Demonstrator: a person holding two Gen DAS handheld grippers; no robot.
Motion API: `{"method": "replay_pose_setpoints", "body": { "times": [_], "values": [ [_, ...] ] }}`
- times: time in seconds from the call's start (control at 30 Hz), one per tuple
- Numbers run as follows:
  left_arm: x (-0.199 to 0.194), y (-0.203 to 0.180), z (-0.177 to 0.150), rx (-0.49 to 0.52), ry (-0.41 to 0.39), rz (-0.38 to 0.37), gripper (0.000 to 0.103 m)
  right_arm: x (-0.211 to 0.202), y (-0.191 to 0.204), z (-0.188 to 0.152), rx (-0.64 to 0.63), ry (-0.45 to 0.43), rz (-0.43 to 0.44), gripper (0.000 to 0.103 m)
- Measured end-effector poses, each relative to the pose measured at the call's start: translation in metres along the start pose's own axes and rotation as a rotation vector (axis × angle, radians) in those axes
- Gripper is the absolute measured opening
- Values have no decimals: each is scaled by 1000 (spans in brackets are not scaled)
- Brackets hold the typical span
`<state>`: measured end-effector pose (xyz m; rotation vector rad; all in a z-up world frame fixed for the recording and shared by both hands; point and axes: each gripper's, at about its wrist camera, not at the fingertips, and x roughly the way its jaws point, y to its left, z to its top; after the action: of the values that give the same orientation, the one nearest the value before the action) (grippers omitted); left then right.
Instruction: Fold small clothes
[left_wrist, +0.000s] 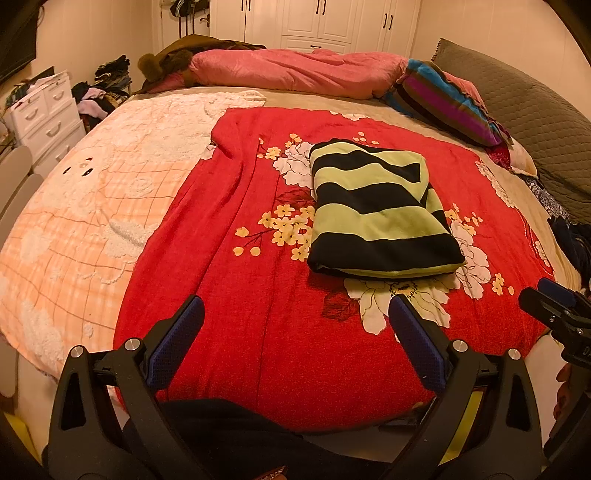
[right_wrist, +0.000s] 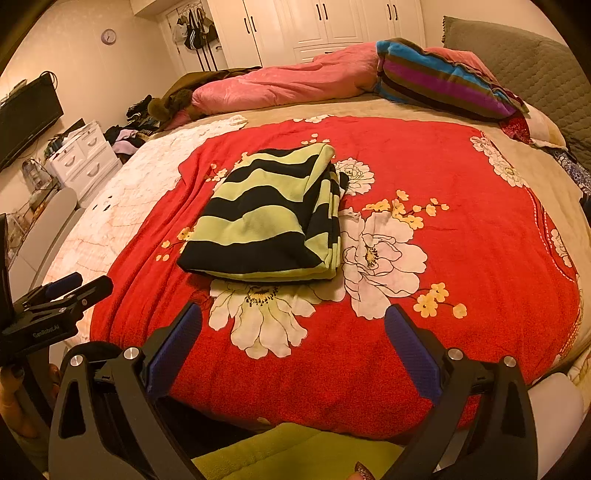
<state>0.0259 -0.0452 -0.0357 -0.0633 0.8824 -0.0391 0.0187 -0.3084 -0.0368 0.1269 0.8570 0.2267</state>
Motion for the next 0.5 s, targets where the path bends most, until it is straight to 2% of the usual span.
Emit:
{"method": "replay_pose_setpoints", "body": {
  "times": [0.5],
  "values": [
    [1,-2,-1,-4,3,-9,94,-1,1,1,0,-17,-24,99]
  ]
}}
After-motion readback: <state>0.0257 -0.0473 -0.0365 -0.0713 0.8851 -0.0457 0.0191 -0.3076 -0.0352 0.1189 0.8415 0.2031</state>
